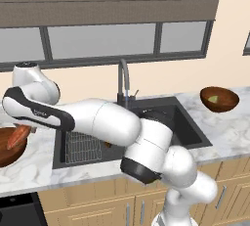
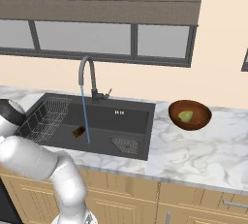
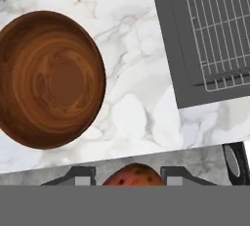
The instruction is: Pick the sweet potatos from the sink and place them in one bowl. Place the lemon wedge in the other bowl. Then turn off the sink faucet.
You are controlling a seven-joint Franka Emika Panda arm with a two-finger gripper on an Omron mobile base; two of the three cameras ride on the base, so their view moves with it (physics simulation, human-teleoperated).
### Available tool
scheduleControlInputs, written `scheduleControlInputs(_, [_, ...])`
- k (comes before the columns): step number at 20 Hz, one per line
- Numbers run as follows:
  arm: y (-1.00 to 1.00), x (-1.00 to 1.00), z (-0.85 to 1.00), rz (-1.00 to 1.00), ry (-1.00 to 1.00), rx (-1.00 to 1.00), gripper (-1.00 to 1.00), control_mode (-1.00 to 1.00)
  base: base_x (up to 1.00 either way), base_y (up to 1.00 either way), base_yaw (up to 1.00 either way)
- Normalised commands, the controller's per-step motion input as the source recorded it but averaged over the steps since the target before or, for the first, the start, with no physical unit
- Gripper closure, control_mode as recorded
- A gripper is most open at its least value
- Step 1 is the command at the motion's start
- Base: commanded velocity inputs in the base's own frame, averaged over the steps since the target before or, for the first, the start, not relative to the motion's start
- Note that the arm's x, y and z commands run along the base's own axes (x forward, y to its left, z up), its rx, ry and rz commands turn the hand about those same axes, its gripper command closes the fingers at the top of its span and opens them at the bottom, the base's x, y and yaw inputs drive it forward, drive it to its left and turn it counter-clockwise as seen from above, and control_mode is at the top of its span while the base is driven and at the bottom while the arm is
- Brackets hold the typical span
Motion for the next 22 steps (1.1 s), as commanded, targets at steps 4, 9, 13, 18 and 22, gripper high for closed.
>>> scheduleControlInputs(4, [0.25, 0.31, -0.34, 0.0, -0.02, 0.07, 1.0, -1.0, 0.0, 0.0, 0.0])
scheduleControlInputs(9, [0.08, 0.03, -0.37, 0.0, -0.04, 0.08, 1.0, -1.0, 0.0, 0.0, 0.0])
scheduleControlInputs(13, [0.22, 0.04, -0.65, 0.0, -0.03, 0.05, 1.0, -1.0, 0.0, 0.0, 0.0])
scheduleControlInputs(18, [0.27, 0.03, -0.35, 0.0, -0.02, 0.04, 1.0, -1.0, 0.0, 0.0, 0.0])
scheduleControlInputs(22, [0.41, 0.07, -0.27, 0.0, 0.0, 0.0, 1.0, -1.0, 0.0, 0.0, 0.0])
